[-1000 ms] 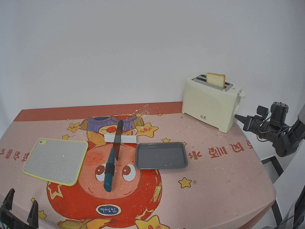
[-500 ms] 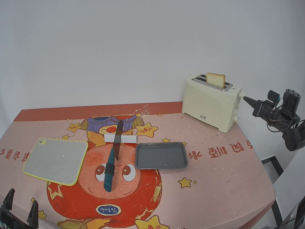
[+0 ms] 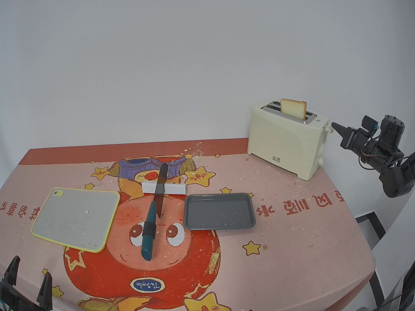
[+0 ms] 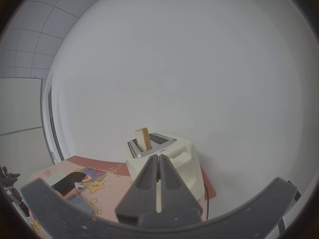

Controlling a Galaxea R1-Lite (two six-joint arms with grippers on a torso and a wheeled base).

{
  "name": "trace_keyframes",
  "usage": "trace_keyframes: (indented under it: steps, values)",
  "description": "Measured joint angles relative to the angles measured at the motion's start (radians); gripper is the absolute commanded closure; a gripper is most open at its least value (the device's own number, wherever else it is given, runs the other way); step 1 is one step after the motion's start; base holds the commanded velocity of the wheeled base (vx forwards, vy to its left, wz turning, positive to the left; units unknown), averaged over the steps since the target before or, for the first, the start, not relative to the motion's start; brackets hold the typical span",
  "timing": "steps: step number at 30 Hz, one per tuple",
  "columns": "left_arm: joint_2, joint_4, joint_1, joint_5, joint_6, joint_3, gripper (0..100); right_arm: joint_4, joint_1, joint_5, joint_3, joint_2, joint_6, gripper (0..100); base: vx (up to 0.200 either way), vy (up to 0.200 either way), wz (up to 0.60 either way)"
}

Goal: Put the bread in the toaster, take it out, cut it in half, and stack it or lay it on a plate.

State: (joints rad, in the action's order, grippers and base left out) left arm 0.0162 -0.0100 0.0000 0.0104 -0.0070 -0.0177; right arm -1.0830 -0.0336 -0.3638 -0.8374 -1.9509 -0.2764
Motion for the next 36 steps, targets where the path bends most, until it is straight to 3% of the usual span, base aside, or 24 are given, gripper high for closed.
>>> trace_keyframes:
  steps: [13, 36]
  values:
    - [0.0, 0.0, 0.0, 0.0, 0.0, 0.0, 0, -0.127, 0.001, 0.047, -0.016, -0.115, 0.002, 100, 0.0, 0.0, 0.0]
    - [0.0, 0.0, 0.0, 0.0, 0.0, 0.0, 0, -0.115, 0.007, 0.047, 0.017, -0.164, 0.01, 100, 0.0, 0.0, 0.0]
